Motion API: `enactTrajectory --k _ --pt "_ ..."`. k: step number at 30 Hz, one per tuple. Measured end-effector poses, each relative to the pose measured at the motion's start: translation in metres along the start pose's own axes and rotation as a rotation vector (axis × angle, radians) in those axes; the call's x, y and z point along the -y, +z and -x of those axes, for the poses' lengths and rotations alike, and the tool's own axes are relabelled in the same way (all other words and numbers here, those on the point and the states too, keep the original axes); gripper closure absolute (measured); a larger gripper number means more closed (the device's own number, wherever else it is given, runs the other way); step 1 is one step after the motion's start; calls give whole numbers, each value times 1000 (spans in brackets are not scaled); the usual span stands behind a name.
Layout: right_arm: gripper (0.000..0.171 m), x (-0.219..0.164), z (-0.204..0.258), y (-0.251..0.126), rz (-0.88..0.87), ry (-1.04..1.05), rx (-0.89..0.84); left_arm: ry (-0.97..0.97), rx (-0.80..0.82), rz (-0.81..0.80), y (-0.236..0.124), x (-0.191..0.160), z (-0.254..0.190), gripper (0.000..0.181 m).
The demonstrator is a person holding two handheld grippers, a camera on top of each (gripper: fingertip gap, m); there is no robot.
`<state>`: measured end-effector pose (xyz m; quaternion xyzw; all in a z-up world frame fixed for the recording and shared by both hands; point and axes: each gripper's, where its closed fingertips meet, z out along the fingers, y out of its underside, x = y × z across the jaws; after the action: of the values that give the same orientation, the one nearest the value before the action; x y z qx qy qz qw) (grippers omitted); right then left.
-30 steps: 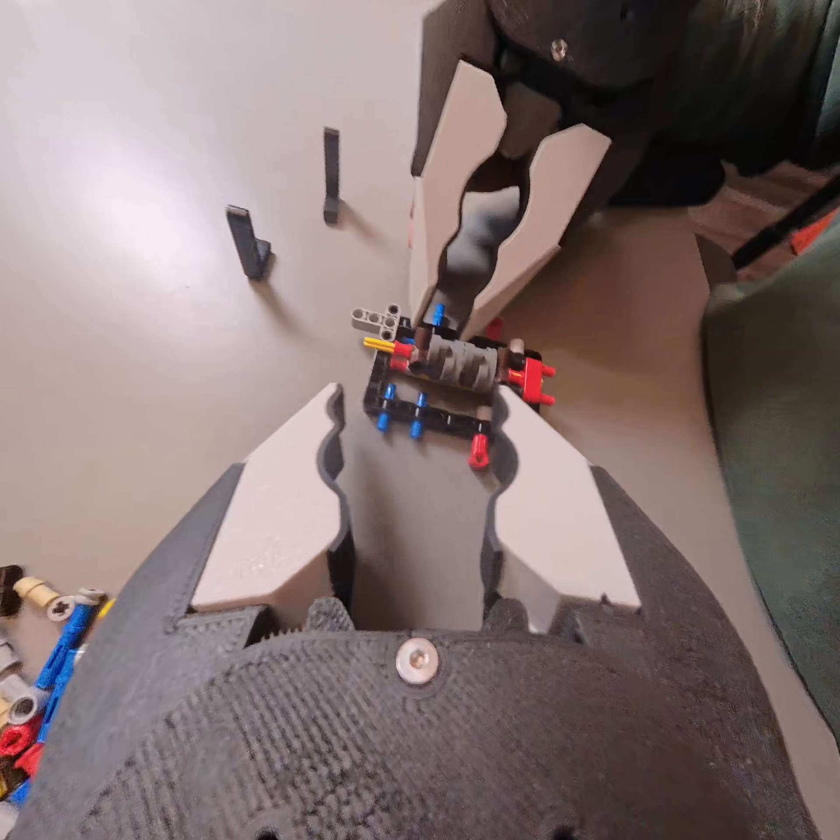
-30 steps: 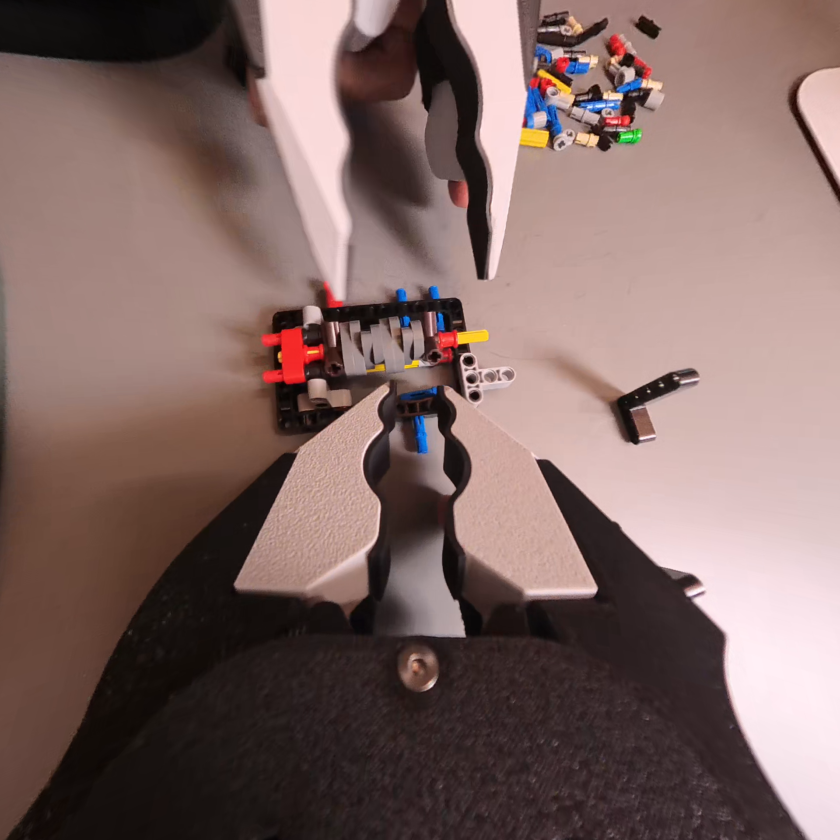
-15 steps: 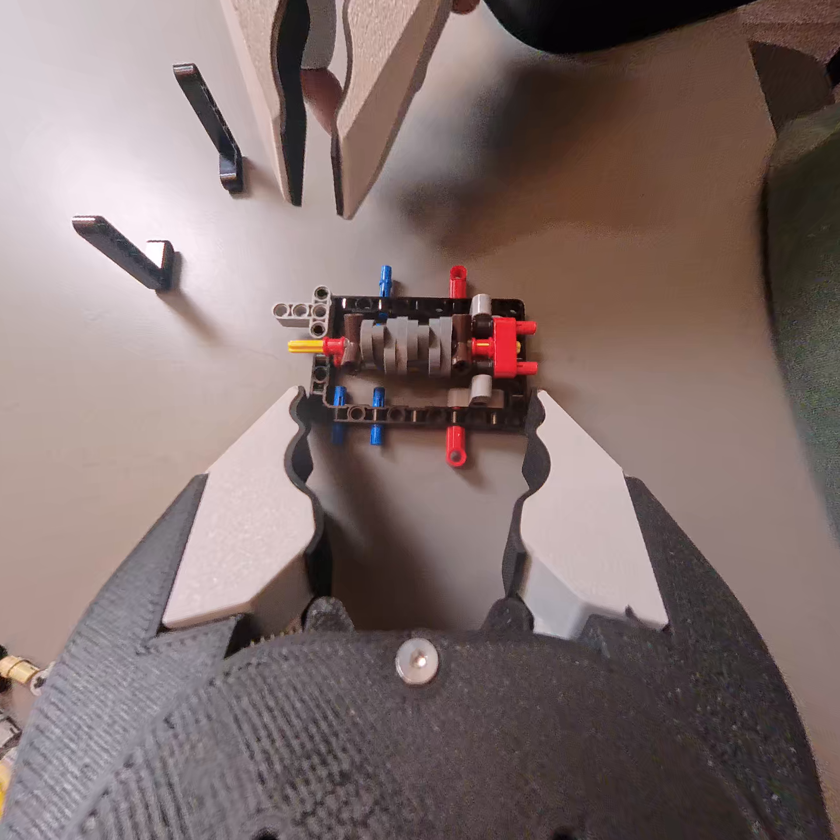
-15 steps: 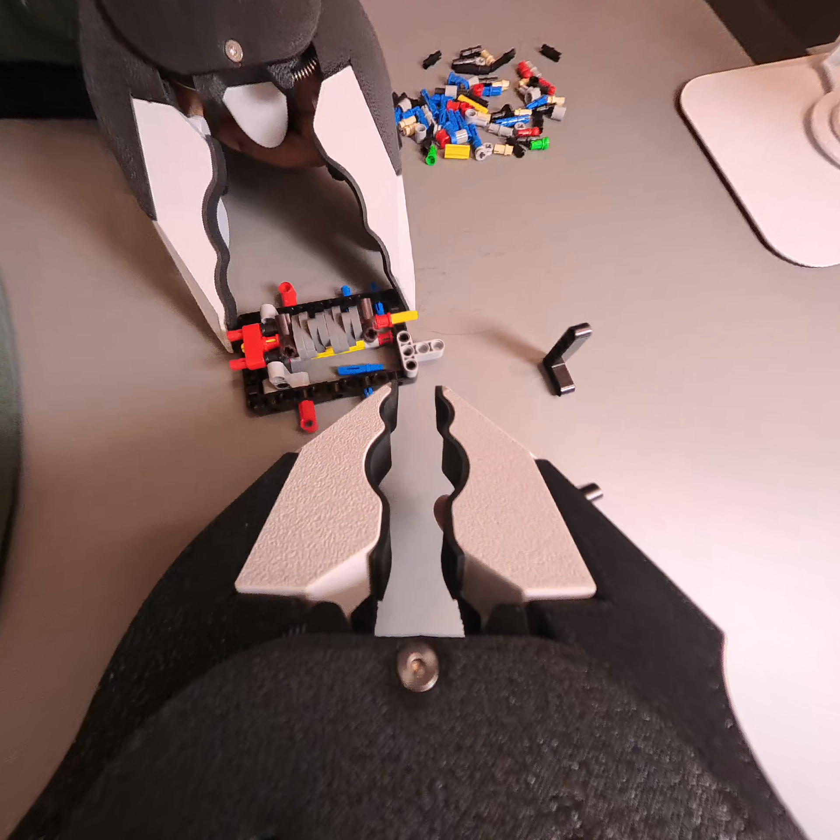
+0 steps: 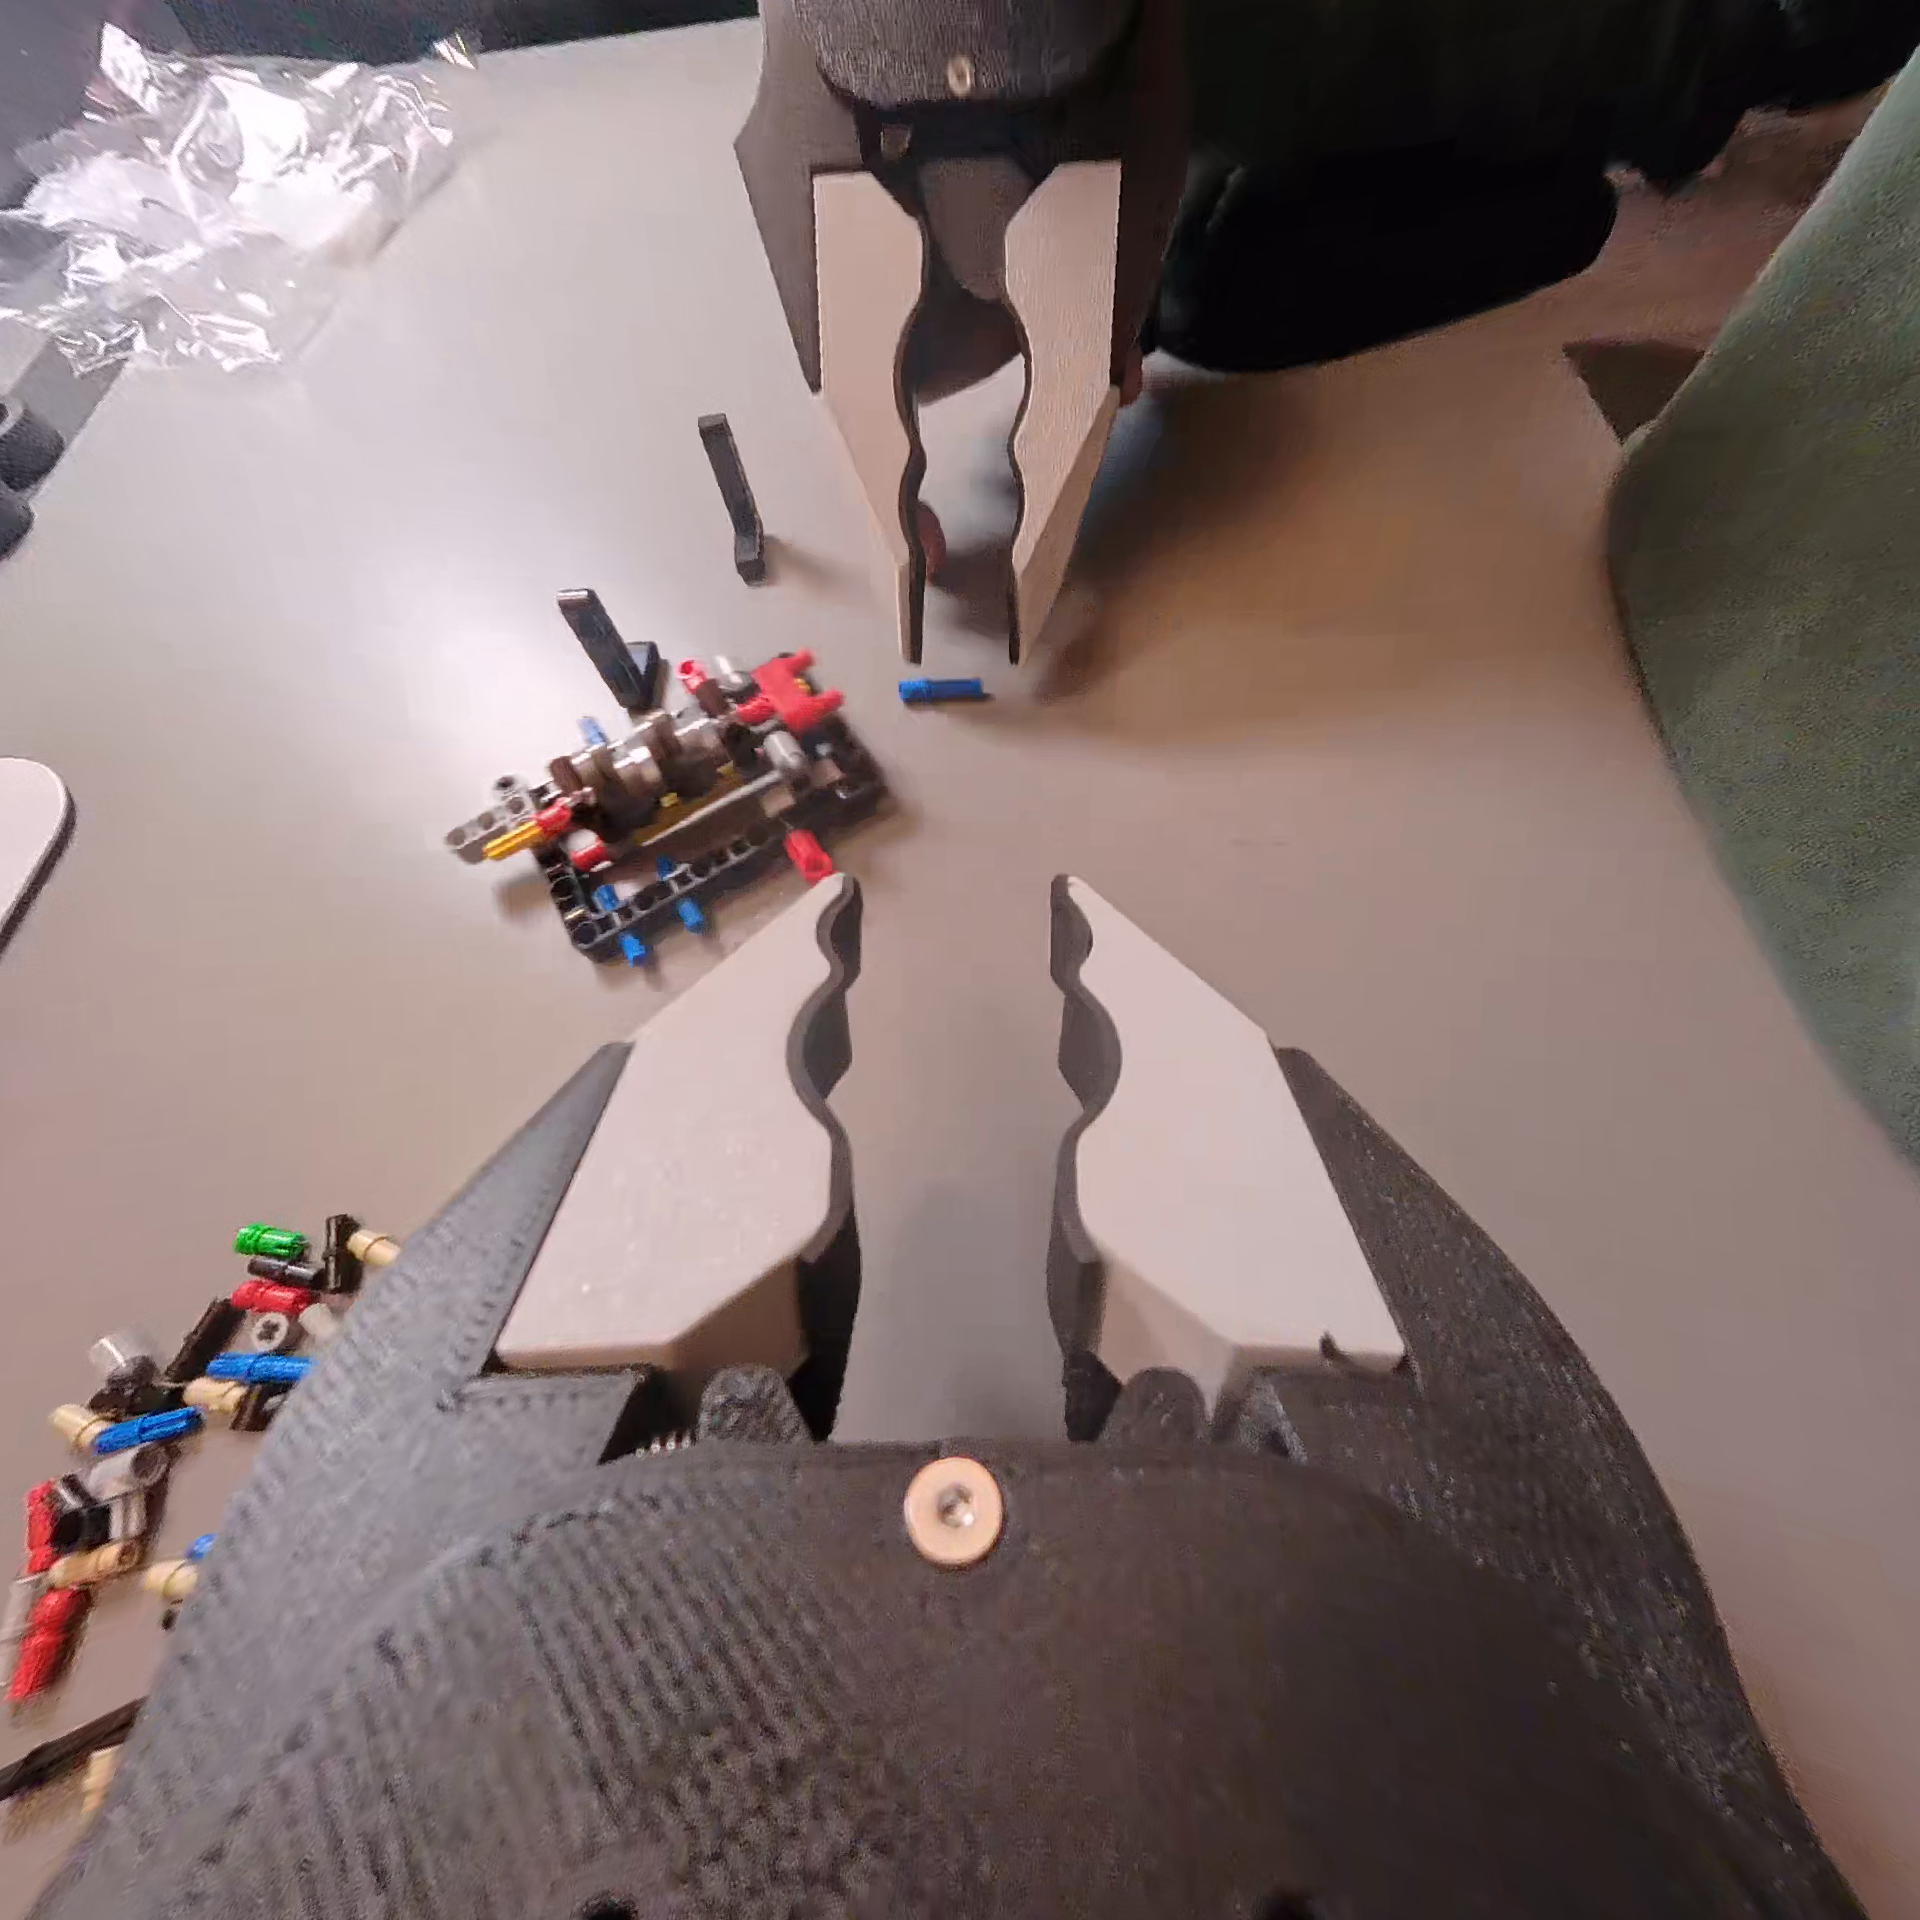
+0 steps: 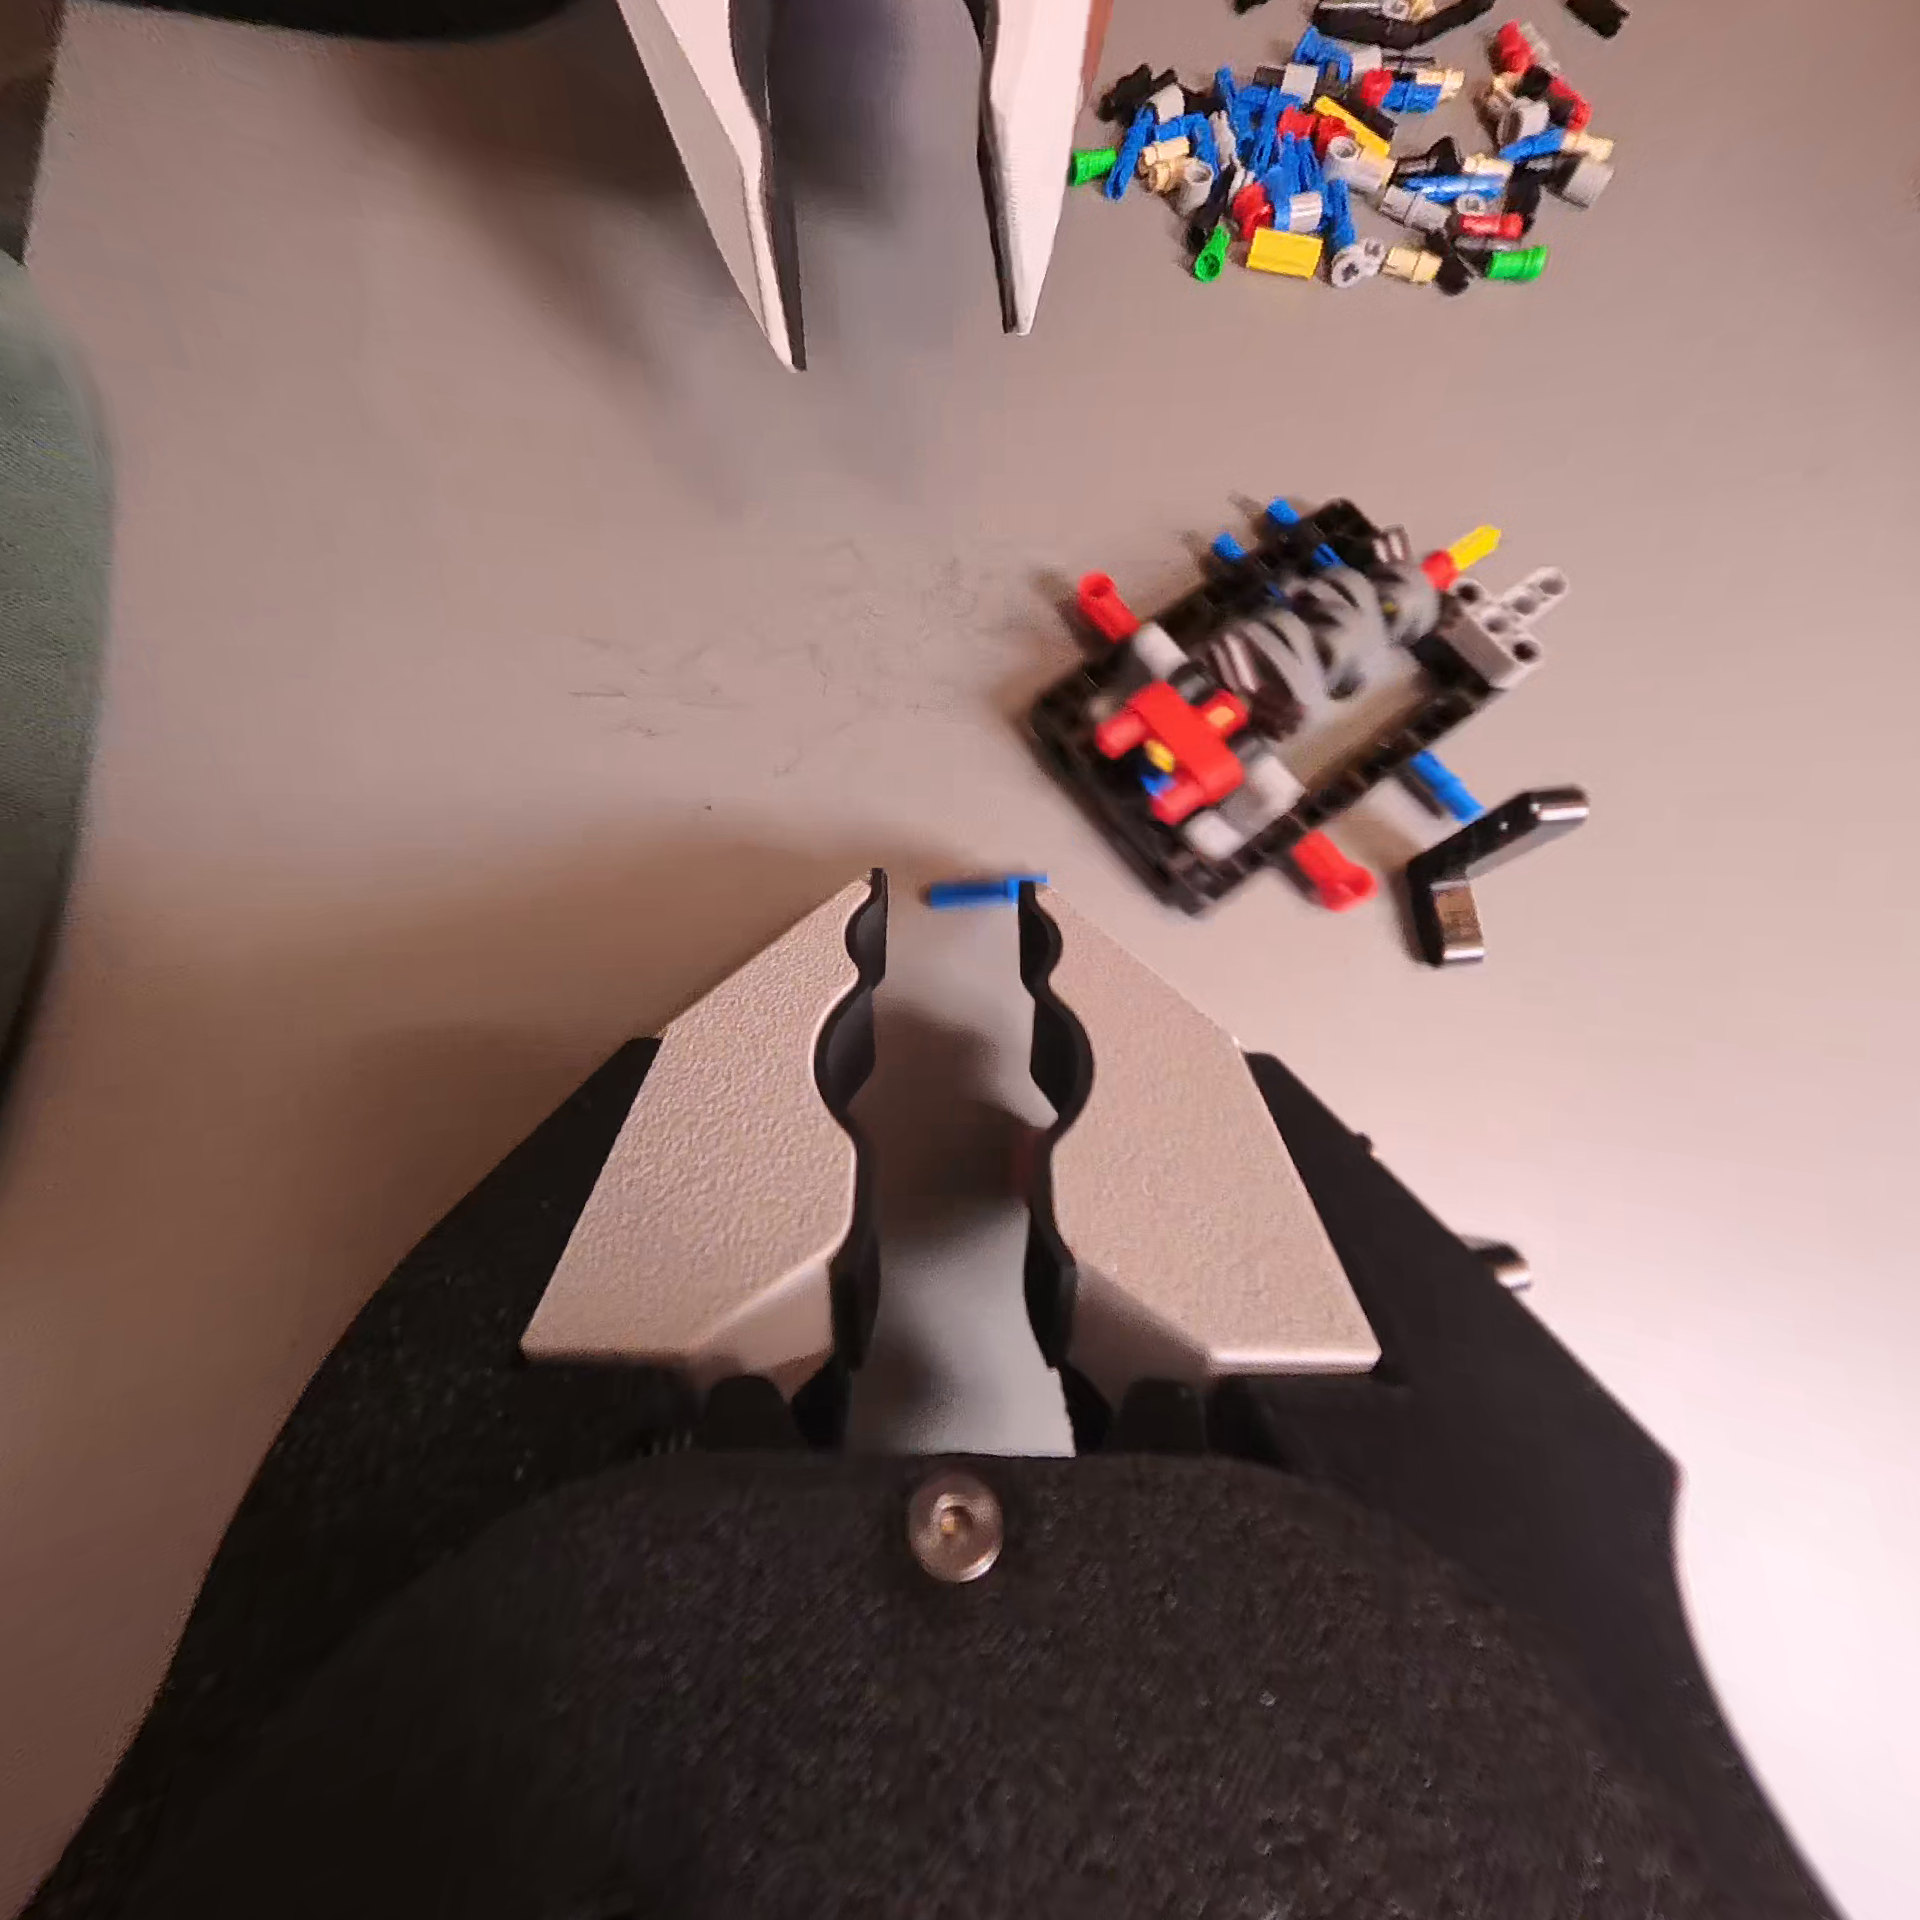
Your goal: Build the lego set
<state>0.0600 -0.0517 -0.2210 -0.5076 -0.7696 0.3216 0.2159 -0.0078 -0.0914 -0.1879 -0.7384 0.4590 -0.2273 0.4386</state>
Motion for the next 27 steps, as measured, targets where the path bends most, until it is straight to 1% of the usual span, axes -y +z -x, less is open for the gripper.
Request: enactTrajectory --k 7,10,13,14,16,20,22,24,27 --pt "148 -3 -7 3 75 3 -52 -93 61 40 4 -11 17 126" --pt "147 1 -10 -5 61 3 -84 -127 106 62 9 -16 25 119" --pt "147 2 -25 -15 47 70 -146 -143 146 80 11 -18 32 113" --pt "145 0 -29 -15 51 91 -161 -154 153 81 11 -18 34 111" --pt "135 -3 -39 -11 64 115 -206 -190 161 91 14 -20 37 106" --pt "111 -5 -42 5 129 126 -213 -226 174 130 22 -25 43 95" --pt "106 -3 -44 11 140 147 -210 -225 184 157 26 -29 45 90" --pt "107 -1 -46 14 153 158 -211 -229 194 182 29 -32 48 88" --pt "119 1 -46 15 155 161 -210 -244 191 186 30 -34 48 86"
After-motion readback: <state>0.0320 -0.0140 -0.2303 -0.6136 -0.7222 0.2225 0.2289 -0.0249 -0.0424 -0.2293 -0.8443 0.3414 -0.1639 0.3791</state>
